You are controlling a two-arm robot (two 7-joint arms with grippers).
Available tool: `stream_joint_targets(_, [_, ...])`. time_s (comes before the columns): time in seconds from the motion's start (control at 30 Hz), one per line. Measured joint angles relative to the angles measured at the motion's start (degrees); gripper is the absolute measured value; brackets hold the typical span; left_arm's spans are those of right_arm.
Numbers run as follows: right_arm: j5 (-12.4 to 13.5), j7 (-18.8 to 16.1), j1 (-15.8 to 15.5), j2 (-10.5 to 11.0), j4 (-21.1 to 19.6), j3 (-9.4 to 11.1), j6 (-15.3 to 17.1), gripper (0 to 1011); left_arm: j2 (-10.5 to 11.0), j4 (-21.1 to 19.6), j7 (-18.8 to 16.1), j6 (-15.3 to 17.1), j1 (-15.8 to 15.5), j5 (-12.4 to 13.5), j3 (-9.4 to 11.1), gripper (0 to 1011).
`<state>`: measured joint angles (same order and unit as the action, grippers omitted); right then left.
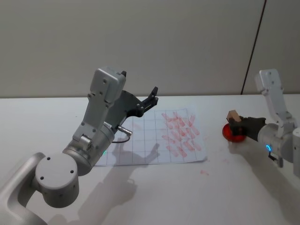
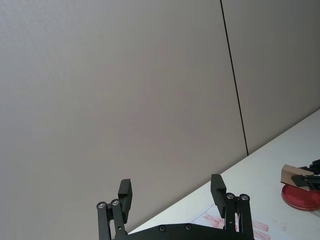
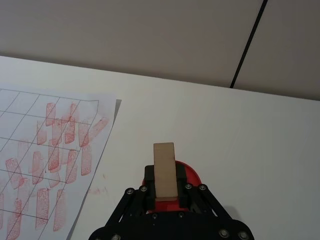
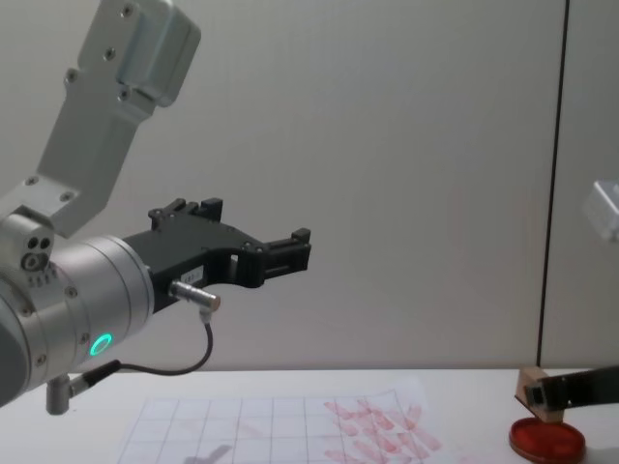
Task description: Use the one hand to pick up the stamp and affix it onto the A4 paper.
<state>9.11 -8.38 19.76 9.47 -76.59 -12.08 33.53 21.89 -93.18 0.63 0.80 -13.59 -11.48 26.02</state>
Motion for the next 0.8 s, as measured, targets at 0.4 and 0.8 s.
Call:
stream_joint_targets(0.4, [0.06, 0.45, -0.39, 0.19, -0.08, 0.29, 1.03, 218, 0.00, 0.00, 0.00, 0.00, 0.00, 0.00, 0.00, 1001])
stream_joint_targets(0.8, [-0.37, -0.24, 0.31, -0.15, 2.15, 0.16, 0.68, 392, 0.00, 0.00, 0.00, 0.00, 0.00, 0.00, 0.00, 1001])
